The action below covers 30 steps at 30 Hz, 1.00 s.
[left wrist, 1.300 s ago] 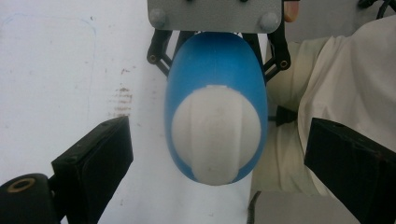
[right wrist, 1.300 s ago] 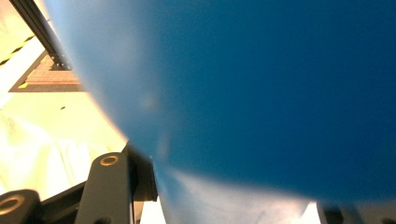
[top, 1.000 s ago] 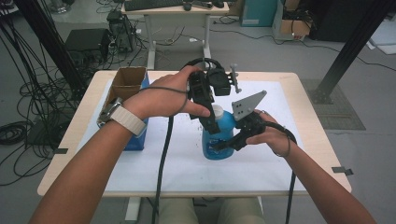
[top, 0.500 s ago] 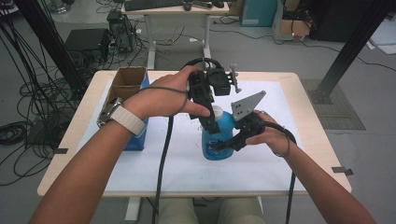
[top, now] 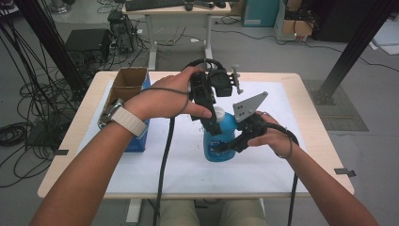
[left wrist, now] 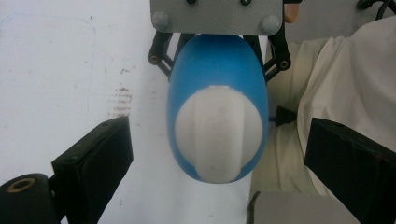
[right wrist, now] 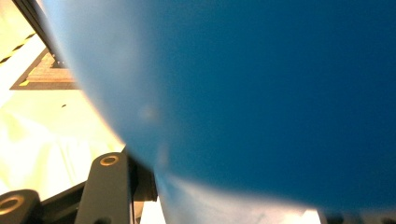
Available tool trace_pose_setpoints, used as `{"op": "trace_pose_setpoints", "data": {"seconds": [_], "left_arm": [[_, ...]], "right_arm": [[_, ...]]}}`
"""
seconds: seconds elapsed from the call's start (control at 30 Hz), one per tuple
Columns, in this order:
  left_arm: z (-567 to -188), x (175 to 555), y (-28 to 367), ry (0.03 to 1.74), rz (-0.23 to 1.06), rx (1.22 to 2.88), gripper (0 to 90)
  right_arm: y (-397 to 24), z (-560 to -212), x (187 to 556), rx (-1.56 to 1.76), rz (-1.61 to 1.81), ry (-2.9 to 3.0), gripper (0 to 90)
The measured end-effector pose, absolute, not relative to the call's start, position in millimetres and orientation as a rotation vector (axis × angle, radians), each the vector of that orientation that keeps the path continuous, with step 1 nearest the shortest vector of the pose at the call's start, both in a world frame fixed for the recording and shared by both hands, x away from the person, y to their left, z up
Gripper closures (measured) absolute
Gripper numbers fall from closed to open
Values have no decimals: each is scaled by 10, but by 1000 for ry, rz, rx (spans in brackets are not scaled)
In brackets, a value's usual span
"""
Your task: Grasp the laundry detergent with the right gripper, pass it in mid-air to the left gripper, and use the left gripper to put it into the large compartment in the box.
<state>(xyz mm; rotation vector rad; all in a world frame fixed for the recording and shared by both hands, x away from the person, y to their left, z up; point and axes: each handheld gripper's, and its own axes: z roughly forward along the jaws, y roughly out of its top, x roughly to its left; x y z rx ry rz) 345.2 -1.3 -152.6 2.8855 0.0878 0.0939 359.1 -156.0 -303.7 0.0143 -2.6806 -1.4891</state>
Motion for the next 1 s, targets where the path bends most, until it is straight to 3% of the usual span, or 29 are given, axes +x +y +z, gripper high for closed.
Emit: {"op": "trace_pose_setpoints", "data": {"seconds": [1.0], "left_arm": [[-1558, 3456, -28, 86, 86, 2884, 85]], "right_arm": [[-1554, -3033, 3572, -20, -1466, -2674, 426]]}}
